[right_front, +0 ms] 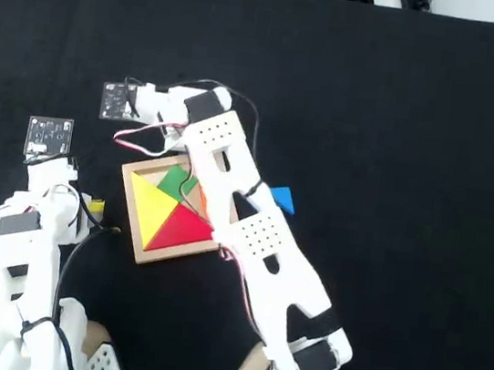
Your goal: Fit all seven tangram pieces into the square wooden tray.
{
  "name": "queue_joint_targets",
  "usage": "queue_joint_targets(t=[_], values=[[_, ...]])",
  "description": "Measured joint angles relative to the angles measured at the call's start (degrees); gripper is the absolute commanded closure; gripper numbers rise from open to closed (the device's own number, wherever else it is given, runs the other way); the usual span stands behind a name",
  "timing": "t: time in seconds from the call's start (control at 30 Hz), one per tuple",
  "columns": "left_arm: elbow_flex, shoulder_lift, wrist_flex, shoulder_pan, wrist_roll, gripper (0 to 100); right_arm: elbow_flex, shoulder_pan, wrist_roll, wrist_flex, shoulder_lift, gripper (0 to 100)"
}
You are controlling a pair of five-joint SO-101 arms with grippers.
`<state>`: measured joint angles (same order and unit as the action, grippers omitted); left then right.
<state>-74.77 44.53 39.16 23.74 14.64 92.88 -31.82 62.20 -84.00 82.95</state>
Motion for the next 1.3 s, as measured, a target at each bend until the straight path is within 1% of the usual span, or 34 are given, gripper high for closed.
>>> queue_joint_targets(t=[0.27, 0.47, 0.67, 0.87, 1.0, 1.1, 1.2, 1.3], values=[[0.00, 0.00, 0.00, 0.00, 0.00, 72, 1.14, 7.21, 0.00, -9.76, -1.32, 98.8], [0.00, 0.00, 0.00, 0.00, 0.00, 72, 1.14, 13.89, 0.00, -10.81, -2.29, 98.8], [0.00, 0.00, 0.00, 0.00, 0.00, 72, 1.14, 18.73, 0.00, -11.69, -2.37, 98.8], [0.00, 0.00, 0.00, 0.00, 0.00, 72, 1.14, 19.78, 0.00, -15.03, -8.88, 98.7], [0.00, 0.00, 0.00, 0.00, 0.00, 72, 1.14, 20.57, 0.00, -13.63, -12.40, 98.7], [0.00, 0.00, 0.00, 0.00, 0.00, 72, 0.44, 22.59, 0.00, -8.09, -12.22, 98.7], [0.00, 0.00, 0.00, 0.00, 0.00, 72, -0.09, 25.49, 0.00, -3.78, -8.62, 98.7], [0.00, 0.00, 0.00, 0.00, 0.00, 72, -0.09, 27.08, 0.00, -4.57, -4.84, 98.7]])
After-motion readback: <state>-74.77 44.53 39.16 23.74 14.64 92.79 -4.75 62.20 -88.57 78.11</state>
